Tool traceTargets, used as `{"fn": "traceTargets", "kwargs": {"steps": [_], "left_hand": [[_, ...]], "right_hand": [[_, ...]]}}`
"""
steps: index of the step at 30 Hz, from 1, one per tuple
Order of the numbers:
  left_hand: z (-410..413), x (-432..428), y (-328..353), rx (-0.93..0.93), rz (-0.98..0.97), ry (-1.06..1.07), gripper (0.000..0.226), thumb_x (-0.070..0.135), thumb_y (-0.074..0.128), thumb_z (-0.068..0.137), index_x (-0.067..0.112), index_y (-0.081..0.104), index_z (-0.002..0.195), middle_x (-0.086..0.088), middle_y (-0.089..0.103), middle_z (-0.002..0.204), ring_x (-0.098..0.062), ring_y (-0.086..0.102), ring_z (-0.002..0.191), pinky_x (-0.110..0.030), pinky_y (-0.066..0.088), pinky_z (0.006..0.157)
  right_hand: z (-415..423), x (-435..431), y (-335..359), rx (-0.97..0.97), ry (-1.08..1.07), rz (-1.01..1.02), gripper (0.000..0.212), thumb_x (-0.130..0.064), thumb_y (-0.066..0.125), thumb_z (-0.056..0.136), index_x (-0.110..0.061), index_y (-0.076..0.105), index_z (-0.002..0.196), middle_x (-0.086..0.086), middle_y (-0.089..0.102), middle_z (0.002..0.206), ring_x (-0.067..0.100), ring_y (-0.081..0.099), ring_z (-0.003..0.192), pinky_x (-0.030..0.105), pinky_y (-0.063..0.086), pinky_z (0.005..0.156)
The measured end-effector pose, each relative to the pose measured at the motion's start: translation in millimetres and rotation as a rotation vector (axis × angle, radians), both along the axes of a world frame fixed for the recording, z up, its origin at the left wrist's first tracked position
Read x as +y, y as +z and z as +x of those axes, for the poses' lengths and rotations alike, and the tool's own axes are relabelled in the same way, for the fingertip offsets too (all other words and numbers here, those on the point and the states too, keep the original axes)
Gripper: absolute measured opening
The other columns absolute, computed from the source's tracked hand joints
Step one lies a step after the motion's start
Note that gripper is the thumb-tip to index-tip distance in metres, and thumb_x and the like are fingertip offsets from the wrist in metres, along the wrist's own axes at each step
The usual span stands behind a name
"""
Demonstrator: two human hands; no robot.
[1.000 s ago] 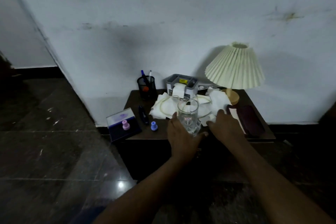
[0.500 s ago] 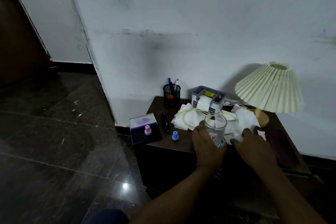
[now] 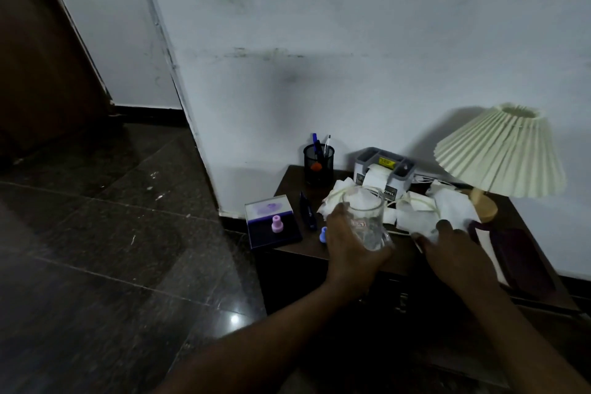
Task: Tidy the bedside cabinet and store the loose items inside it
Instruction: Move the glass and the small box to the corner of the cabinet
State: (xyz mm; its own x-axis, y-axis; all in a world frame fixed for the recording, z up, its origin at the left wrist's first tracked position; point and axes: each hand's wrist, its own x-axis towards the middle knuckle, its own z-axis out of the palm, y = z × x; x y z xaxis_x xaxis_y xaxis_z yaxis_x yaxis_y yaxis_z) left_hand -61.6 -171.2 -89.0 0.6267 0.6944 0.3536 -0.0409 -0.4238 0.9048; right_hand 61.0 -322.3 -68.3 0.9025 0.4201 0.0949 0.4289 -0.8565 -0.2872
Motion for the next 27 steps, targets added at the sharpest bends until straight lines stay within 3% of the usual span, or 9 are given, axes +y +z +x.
{"fn": "traceTargets", "kwargs": {"steps": [2, 4, 8, 13, 17, 21, 23, 26, 27], "left_hand": [[-15.6, 17.6, 16.8, -0.011, 0.017, -0.018, 0.102, 0.037, 0.094, 0.061, 0.041, 0.031, 0.141, 0.010, 0.045, 0.136, -0.008, 0.051, 0.127, -0.032, 0.053, 0.104], [-32.7, 39.2, 29.9, -0.022, 0.052, -0.020, 0.103, 0.037, 0.096, 0.059, 0.038, 0.032, 0.140, 0.009, 0.046, 0.134, -0.008, 0.053, 0.124, -0.034, 0.054, 0.101], [-72.9, 93.1, 52.6, -0.013, 0.129, 0.033, 0.103, 0.032, 0.100, 0.056, 0.031, 0.036, 0.136, 0.005, 0.049, 0.128, -0.009, 0.059, 0.115, -0.032, 0.059, 0.092], [-129.8, 154.4, 56.3, 0.055, 0.226, 0.153, 0.104, 0.040, 0.100, 0.057, 0.021, 0.039, 0.139, 0.002, 0.049, 0.126, -0.010, 0.056, 0.114, -0.036, 0.057, 0.094], [-163.9, 186.4, 39.7, 0.076, 0.200, 0.242, 0.110, 0.042, 0.101, 0.054, 0.024, 0.038, 0.143, -0.003, 0.050, 0.133, -0.019, 0.057, 0.120, -0.044, 0.056, 0.098], [-173.4, 203.4, 25.7, 0.074, 0.201, 0.309, 0.108, 0.025, 0.101, 0.057, 0.018, 0.037, 0.144, -0.002, 0.046, 0.134, -0.014, 0.054, 0.118, -0.027, 0.051, 0.098], [-167.1, 211.2, 19.6, 0.059, 0.194, 0.348, 0.108, 0.023, 0.101, 0.057, 0.019, 0.037, 0.144, -0.001, 0.046, 0.133, -0.015, 0.054, 0.118, -0.027, 0.051, 0.098], [-149.7, 222.4, 12.1, 0.015, 0.153, 0.402, 0.108, 0.022, 0.100, 0.058, 0.016, 0.037, 0.145, -0.003, 0.047, 0.136, -0.013, 0.052, 0.118, -0.005, 0.043, 0.092], [-143.6, 225.9, 10.5, 0.003, 0.136, 0.406, 0.107, 0.020, 0.100, 0.059, 0.015, 0.036, 0.145, -0.004, 0.046, 0.137, -0.014, 0.052, 0.120, -0.005, 0.043, 0.092]], "right_hand": [[-1.4, 5.2, 9.3, -0.061, -0.028, 0.068, 0.055, -0.061, 0.050, 0.096, -0.012, 0.053, 0.121, 0.021, 0.064, 0.106, 0.045, 0.063, 0.101, 0.050, 0.055, 0.081], [-3.3, 10.7, 18.0, -0.279, 0.007, 0.078, 0.046, -0.045, 0.060, 0.096, -0.005, 0.056, 0.118, 0.026, 0.064, 0.100, 0.047, 0.064, 0.090, 0.051, 0.056, 0.074], [-36.2, 48.8, 29.8, -0.526, 0.193, 0.180, 0.031, -0.030, 0.062, 0.091, -0.004, 0.067, 0.108, 0.022, 0.069, 0.096, 0.044, 0.063, 0.085, 0.047, 0.051, 0.071], [-82.8, 133.9, 31.8, -0.250, 0.557, 0.152, 0.032, -0.042, 0.060, 0.092, -0.024, 0.066, 0.118, 0.000, 0.070, 0.117, 0.031, 0.056, 0.112, 0.046, 0.041, 0.090], [-86.8, 201.8, 19.1, -0.173, 0.485, 0.081, 0.029, -0.034, 0.052, 0.098, -0.024, 0.055, 0.125, 0.005, 0.063, 0.126, 0.031, 0.048, 0.120, 0.048, 0.038, 0.094], [-67.2, 237.3, 0.4, -0.020, 0.338, -0.027, 0.038, -0.033, 0.055, 0.097, -0.019, 0.049, 0.132, 0.012, 0.062, 0.130, 0.036, 0.048, 0.126, 0.050, 0.039, 0.100], [-57.7, 239.7, -7.1, -0.063, 0.315, -0.054, 0.034, -0.026, 0.055, 0.096, -0.016, 0.051, 0.128, 0.013, 0.064, 0.126, 0.037, 0.053, 0.121, 0.046, 0.042, 0.096], [-40.4, 234.0, -12.6, -0.183, 0.282, -0.089, 0.023, -0.017, 0.049, 0.097, -0.012, 0.054, 0.119, 0.014, 0.067, 0.117, 0.036, 0.060, 0.111, 0.041, 0.047, 0.086], [-34.8, 230.2, -12.0, -0.205, 0.261, -0.097, 0.021, -0.016, 0.049, 0.096, -0.012, 0.054, 0.116, 0.014, 0.067, 0.116, 0.035, 0.061, 0.109, 0.041, 0.047, 0.084]]}}
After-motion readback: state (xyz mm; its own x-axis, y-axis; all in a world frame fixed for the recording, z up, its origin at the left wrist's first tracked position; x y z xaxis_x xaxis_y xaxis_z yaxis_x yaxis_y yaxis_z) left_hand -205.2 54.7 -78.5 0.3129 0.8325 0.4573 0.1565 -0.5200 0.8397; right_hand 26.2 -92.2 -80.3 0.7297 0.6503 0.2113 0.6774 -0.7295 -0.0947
